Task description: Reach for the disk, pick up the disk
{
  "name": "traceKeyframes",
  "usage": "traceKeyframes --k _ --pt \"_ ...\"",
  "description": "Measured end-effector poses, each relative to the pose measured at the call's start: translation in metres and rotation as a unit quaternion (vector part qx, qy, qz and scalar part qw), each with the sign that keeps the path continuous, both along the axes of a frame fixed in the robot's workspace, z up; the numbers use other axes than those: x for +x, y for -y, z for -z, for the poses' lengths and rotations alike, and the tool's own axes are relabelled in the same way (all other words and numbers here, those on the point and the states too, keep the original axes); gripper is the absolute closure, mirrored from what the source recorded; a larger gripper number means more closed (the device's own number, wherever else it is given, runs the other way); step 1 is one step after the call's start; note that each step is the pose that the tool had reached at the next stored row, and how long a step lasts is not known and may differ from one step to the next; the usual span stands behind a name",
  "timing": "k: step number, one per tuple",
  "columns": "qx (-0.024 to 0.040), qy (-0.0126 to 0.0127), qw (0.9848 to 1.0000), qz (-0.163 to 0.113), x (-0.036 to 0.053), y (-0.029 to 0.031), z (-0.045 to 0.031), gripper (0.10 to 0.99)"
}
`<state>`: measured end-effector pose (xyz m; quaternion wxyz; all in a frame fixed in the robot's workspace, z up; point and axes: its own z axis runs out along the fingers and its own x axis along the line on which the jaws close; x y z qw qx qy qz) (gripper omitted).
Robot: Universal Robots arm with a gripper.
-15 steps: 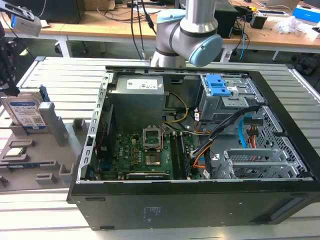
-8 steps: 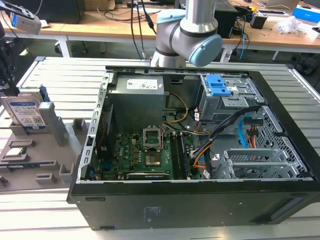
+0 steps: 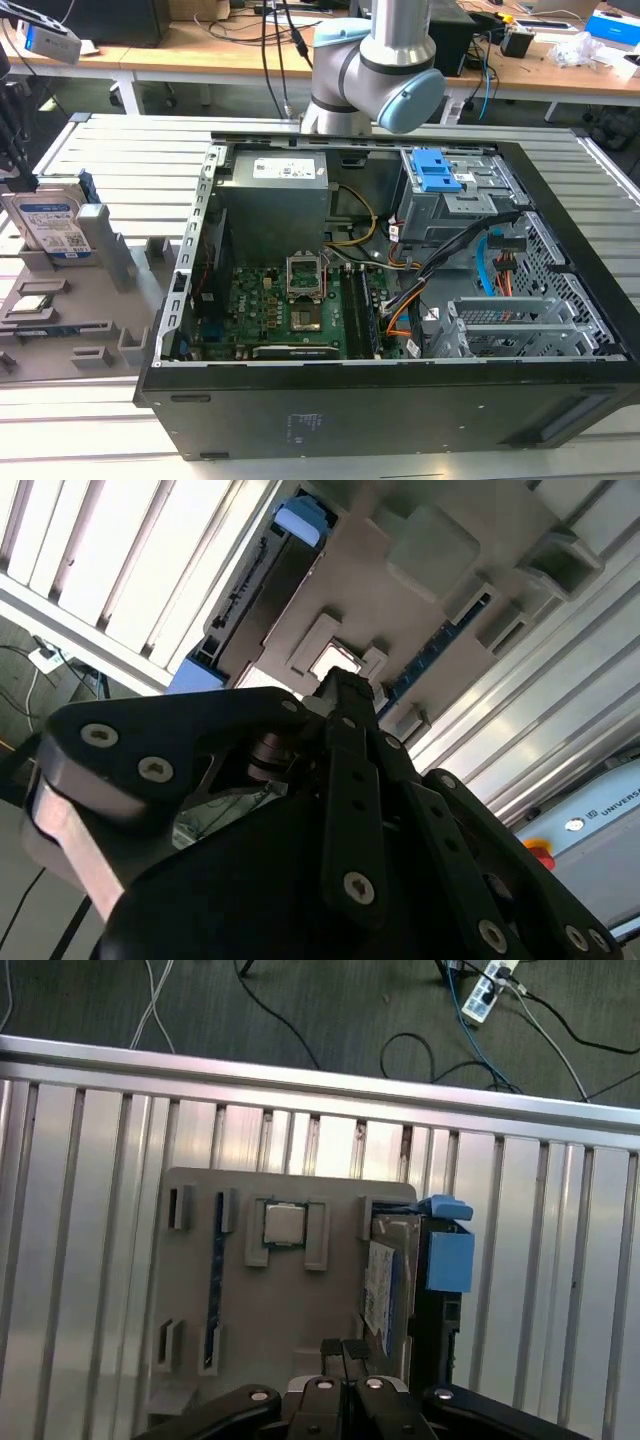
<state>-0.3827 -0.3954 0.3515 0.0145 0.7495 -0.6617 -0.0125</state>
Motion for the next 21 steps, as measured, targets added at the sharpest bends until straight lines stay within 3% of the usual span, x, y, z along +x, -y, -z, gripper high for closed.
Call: traceKeyframes --k 8,11,12,13,14,15,16,19,21 --pt "0.0000 0.0000 1.0000 -0.001 0.0000 0.0000 0.0000 0.973" --pt "0.0000 0.0000 1.0000 -0.001 0.0000 0.0000 0.0000 0.788" --pt "0.0000 0.0000 1.0000 -0.001 0.0000 0.0000 0.0000 0.788" --pt "0.0000 0.0000 1.0000 -0.001 0.0000 0.0000 0.0000 0.671" --pt "0.0000 0.0000 1.0000 -0.001 0.0000 0.0000 0.0000 0.608" --pt "0.0000 0.0000 1.0000 -0.001 0.0000 0.0000 0.0000 0.608" --pt "0.0000 0.0000 1.0000 -0.001 0.0000 0.0000 0.0000 0.545" --pt "0.0000 0.0000 1.0000 -0.001 0.0000 -0.0061 0.0000 0.545" --pt "0.0000 0.0000 1.0000 -0.001 0.0000 -0.0192 0.0000 0.545"
